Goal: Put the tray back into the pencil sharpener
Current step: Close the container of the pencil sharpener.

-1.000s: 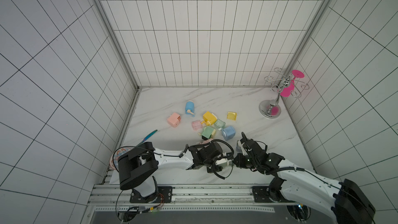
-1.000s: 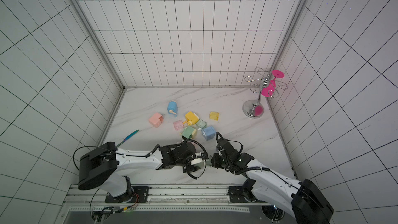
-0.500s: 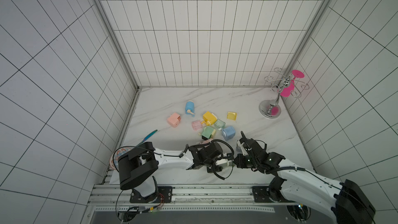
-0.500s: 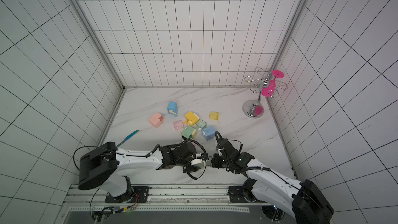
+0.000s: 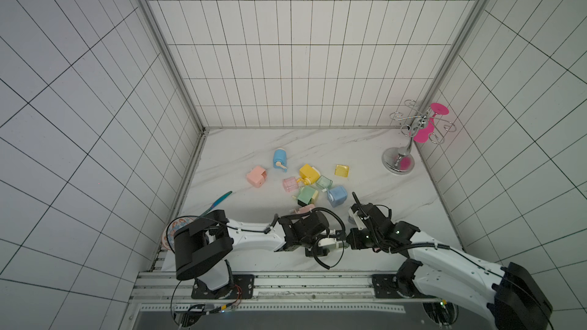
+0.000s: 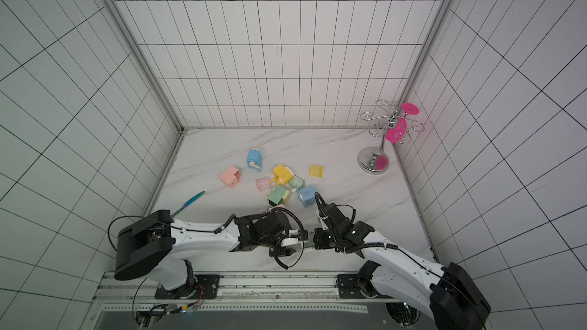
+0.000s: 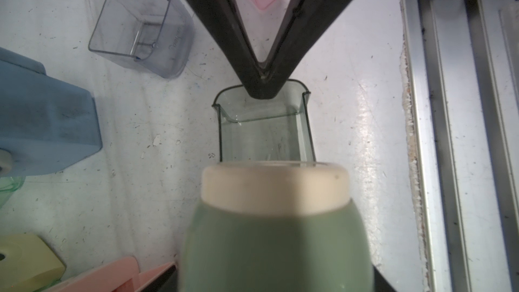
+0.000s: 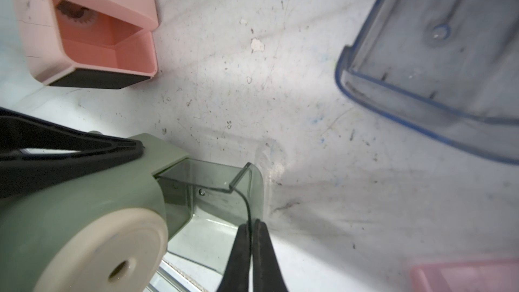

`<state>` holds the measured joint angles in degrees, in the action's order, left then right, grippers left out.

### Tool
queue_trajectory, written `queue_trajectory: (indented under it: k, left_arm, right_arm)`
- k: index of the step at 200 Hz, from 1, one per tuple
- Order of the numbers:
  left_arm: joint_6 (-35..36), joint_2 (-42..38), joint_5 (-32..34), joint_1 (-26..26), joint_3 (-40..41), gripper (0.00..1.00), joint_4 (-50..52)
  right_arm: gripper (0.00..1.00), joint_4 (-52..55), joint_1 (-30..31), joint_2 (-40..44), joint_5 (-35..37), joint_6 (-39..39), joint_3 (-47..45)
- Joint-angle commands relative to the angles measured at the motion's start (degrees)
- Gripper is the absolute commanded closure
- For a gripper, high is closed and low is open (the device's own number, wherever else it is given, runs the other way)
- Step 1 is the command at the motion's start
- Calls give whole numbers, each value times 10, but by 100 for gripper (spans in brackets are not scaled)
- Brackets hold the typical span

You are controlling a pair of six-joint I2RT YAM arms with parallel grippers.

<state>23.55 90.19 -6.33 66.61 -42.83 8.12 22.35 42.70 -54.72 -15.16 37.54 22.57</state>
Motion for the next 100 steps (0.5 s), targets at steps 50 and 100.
queue_trajectory:
  k: [50, 100]
  left_arm:
    - [13, 5, 11, 0, 21, 86, -9]
    - [9, -3, 8, -4, 21, 86, -8]
  right_arm:
    - [75, -56, -17, 30, -57, 32, -23]
    - [75, 25, -18, 34, 25, -7, 1]
